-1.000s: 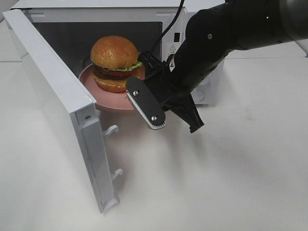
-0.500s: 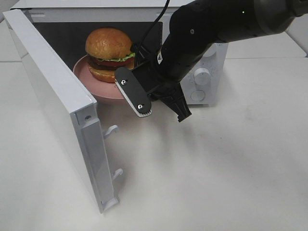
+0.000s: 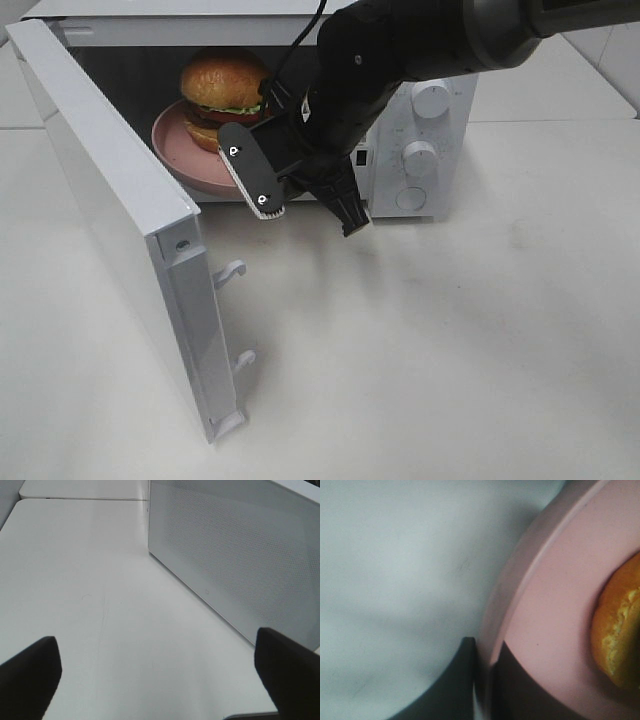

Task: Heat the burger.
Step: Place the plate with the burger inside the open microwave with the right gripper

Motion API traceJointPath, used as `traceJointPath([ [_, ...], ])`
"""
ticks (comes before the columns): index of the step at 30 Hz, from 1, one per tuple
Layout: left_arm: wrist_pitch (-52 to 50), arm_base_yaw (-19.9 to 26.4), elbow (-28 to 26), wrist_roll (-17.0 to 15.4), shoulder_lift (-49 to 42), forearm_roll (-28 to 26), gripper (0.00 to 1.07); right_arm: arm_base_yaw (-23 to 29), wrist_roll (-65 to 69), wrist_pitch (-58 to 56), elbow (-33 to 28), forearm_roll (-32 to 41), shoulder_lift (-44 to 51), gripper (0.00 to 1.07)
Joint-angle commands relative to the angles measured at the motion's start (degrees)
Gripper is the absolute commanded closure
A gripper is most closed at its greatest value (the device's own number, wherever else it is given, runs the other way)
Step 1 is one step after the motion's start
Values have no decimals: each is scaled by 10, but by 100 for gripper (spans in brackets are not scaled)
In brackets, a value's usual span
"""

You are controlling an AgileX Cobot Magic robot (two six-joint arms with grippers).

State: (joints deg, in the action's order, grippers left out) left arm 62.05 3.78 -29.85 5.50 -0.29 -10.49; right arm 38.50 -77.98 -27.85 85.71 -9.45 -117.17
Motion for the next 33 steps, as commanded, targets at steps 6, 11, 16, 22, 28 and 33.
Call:
traceJointPath([
  [6, -7, -3, 1, 1, -9, -3, 8, -3, 34, -4, 59, -28, -28, 107],
  [11, -7, -3, 1, 1, -9, -2, 8, -3, 46, -6, 88, -41, -45, 107],
  [16, -7, -3, 1, 1, -9, -2, 8, -3, 58, -6, 113, -50, -64, 107],
  [22, -7, -3, 1, 1, -9, -2, 8, -4, 58, -6, 141, -58, -81, 107],
  [28, -7, -3, 1, 1, -9, -2, 8, -4, 57, -6, 170, -68, -96, 107],
  [33, -7, -3, 1, 1, -9, -1, 8, -4, 53, -2, 186, -68, -109, 107],
])
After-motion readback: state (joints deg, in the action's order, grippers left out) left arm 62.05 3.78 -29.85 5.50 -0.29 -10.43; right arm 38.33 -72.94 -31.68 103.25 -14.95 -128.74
